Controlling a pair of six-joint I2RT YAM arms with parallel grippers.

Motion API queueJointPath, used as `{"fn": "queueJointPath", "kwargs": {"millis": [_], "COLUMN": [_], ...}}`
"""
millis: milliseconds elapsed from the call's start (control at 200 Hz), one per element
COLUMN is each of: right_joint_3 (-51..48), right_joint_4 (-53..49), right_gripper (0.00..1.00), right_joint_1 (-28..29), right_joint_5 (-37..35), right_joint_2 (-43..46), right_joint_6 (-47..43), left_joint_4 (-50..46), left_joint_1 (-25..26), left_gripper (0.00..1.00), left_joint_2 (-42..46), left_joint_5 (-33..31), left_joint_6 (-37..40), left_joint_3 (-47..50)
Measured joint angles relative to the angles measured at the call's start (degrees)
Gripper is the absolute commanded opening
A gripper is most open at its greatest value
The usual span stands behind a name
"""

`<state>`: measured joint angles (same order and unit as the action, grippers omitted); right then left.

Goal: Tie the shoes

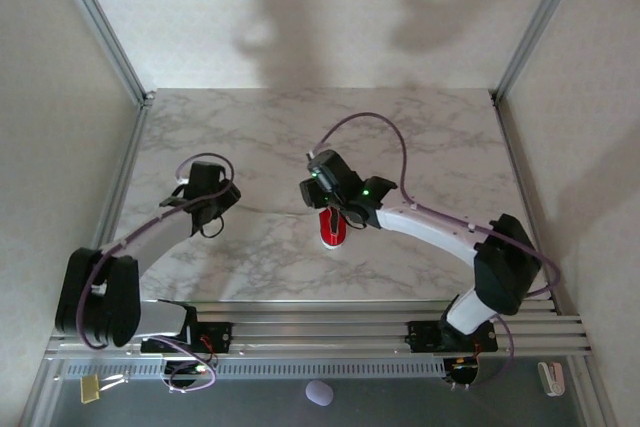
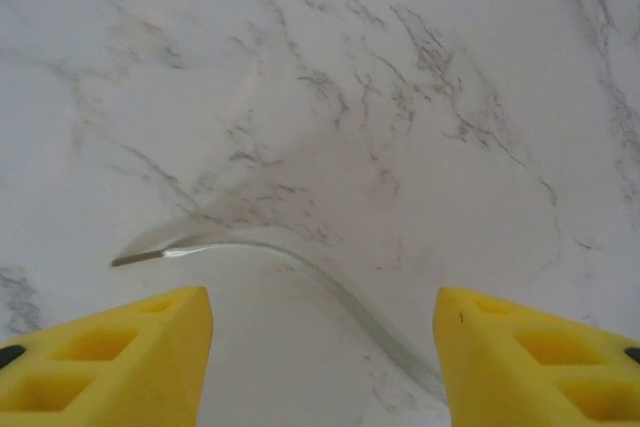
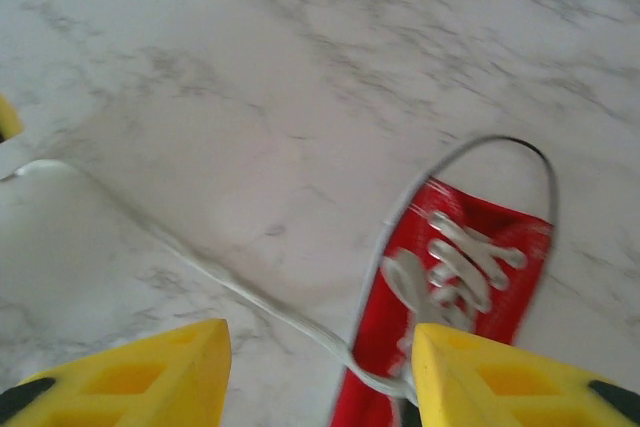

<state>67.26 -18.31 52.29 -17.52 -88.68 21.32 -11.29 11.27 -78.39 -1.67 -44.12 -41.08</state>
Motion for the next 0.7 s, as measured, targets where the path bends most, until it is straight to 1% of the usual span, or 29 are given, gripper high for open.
{"fn": "queueJointPath", "kwargs": {"millis": [135, 315, 556, 646, 696], "right_joint_3": [-6.5, -13.5, -17.9, -19.1, -19.8], "right_joint_4": [-1.9, -3.4, -3.8, -3.8, -3.8], "right_gripper": [0.51, 0.51, 0.51, 0.51, 0.51], "right_joint_1": [-1.6, -3.6, -4.9, -4.9, -4.9], "right_joint_5": [-1.6, -2.5, -2.5, -2.5, -2.5], "right_joint_2": [6.3, 13.0, 17.0, 17.8, 18.4], "right_joint_6": [2.8, 4.9, 5.1, 5.3, 5.4], "left_joint_4": [-1.5, -3.1, -3.3, -3.2, -3.3], "left_joint_1": [2.2, 2.6, 2.6, 2.6, 2.6], "left_gripper": [0.58, 0.61, 0.62, 0.61, 0.58], "left_joint_2": [-5.4, -9.6, -15.1, -16.6, -17.5], "left_joint_5": [-3.3, -6.0, -6.6, -7.1, -7.4], "left_joint_6": [-2.0, -3.8, -5.0, -5.3, -5.3], "left_joint_3": [-3.8, -4.5, -6.5, -7.6, -8.2]}}
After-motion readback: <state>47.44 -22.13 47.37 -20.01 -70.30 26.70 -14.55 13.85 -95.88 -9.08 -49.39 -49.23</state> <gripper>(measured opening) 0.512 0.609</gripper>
